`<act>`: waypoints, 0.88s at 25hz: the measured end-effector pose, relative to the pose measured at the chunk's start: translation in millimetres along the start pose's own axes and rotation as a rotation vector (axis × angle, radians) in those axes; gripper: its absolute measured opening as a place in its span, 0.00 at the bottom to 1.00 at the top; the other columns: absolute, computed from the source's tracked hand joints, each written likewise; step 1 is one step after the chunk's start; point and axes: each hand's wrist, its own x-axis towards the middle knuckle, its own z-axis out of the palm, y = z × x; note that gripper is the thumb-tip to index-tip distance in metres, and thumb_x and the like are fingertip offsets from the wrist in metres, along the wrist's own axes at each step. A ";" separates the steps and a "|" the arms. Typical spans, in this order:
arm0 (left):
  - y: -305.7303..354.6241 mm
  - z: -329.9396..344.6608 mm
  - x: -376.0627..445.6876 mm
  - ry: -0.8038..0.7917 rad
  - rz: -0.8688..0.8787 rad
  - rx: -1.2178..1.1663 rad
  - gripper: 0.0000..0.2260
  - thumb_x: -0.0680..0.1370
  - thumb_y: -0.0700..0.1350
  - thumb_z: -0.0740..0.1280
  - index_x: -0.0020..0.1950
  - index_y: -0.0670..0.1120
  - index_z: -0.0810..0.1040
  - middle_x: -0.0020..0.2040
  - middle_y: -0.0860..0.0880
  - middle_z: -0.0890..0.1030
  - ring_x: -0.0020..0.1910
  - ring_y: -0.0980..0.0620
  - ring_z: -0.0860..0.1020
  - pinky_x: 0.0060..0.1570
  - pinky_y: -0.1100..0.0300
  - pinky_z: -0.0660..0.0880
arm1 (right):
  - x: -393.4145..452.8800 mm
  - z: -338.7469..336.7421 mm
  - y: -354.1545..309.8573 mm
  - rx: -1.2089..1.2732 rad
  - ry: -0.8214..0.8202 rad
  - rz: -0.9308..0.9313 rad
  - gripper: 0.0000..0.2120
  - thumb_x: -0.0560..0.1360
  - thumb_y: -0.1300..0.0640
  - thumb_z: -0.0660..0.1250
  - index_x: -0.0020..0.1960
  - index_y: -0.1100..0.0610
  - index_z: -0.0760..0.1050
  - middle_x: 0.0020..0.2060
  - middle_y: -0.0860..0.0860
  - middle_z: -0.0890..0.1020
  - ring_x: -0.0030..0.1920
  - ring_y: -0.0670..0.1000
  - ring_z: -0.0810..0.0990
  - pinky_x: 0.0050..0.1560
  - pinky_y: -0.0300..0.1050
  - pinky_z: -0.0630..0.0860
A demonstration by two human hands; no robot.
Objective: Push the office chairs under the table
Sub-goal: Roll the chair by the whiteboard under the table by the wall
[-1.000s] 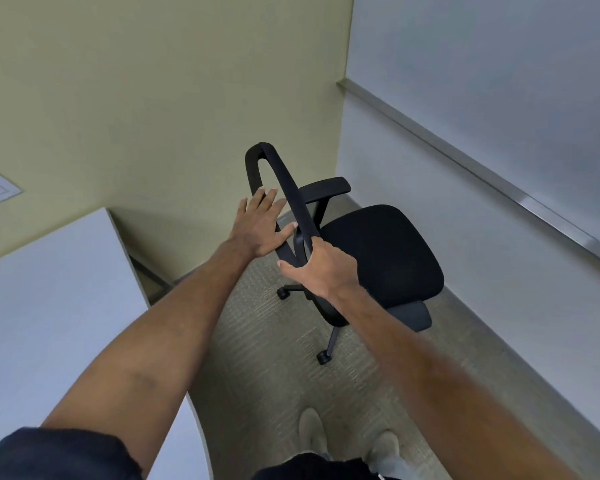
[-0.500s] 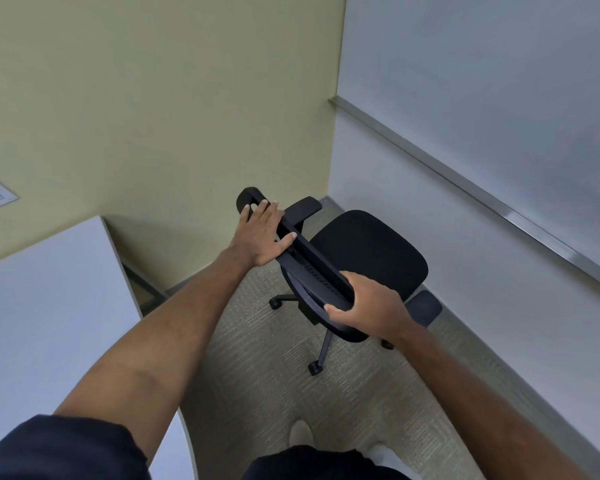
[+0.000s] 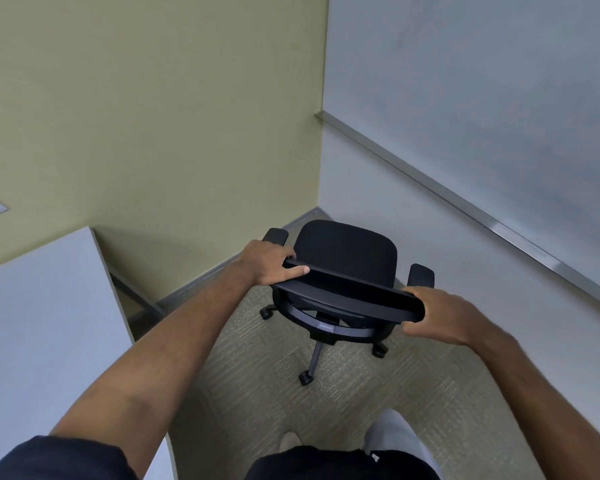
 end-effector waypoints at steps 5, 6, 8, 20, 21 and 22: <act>27.8 12.3 -13.6 -0.006 -0.100 -0.116 0.32 0.79 0.76 0.53 0.62 0.54 0.81 0.55 0.49 0.85 0.50 0.48 0.79 0.50 0.52 0.75 | 13.5 -32.8 43.5 0.072 -0.185 -0.062 0.23 0.56 0.33 0.67 0.50 0.32 0.70 0.44 0.36 0.79 0.45 0.39 0.79 0.42 0.40 0.70; 40.0 15.1 -16.0 0.011 -0.116 -0.124 0.34 0.78 0.77 0.51 0.62 0.54 0.81 0.54 0.49 0.85 0.49 0.48 0.79 0.50 0.51 0.76 | 16.3 -36.5 51.2 0.068 -0.191 -0.079 0.22 0.56 0.32 0.68 0.49 0.33 0.70 0.44 0.37 0.80 0.45 0.40 0.80 0.41 0.40 0.70; 69.6 20.1 -19.5 0.055 -0.139 -0.127 0.38 0.75 0.79 0.46 0.61 0.54 0.81 0.52 0.50 0.86 0.49 0.48 0.81 0.50 0.51 0.77 | 19.3 -42.2 68.1 0.015 -0.167 -0.111 0.24 0.56 0.28 0.70 0.49 0.34 0.72 0.44 0.38 0.80 0.46 0.44 0.81 0.41 0.41 0.71; 239.6 26.7 -23.0 0.202 -0.340 -0.063 0.42 0.73 0.82 0.43 0.51 0.48 0.77 0.44 0.47 0.82 0.42 0.45 0.79 0.49 0.48 0.75 | 61.6 -64.9 173.8 -0.223 0.270 -0.538 0.44 0.61 0.10 0.56 0.59 0.41 0.79 0.47 0.37 0.82 0.48 0.45 0.82 0.48 0.48 0.76; 247.8 23.5 -22.7 0.197 -0.360 -0.068 0.41 0.73 0.82 0.43 0.49 0.48 0.76 0.43 0.47 0.82 0.42 0.45 0.79 0.50 0.47 0.76 | 64.9 -66.9 179.7 -0.227 0.291 -0.568 0.43 0.62 0.10 0.55 0.59 0.41 0.80 0.47 0.37 0.83 0.47 0.46 0.82 0.48 0.49 0.77; 254.0 20.6 -23.5 0.193 -0.384 -0.074 0.41 0.72 0.82 0.43 0.48 0.48 0.74 0.43 0.47 0.81 0.41 0.45 0.78 0.50 0.46 0.76 | 69.5 -69.3 182.7 -0.235 0.300 -0.600 0.43 0.62 0.10 0.55 0.58 0.41 0.80 0.46 0.38 0.83 0.47 0.46 0.83 0.47 0.48 0.77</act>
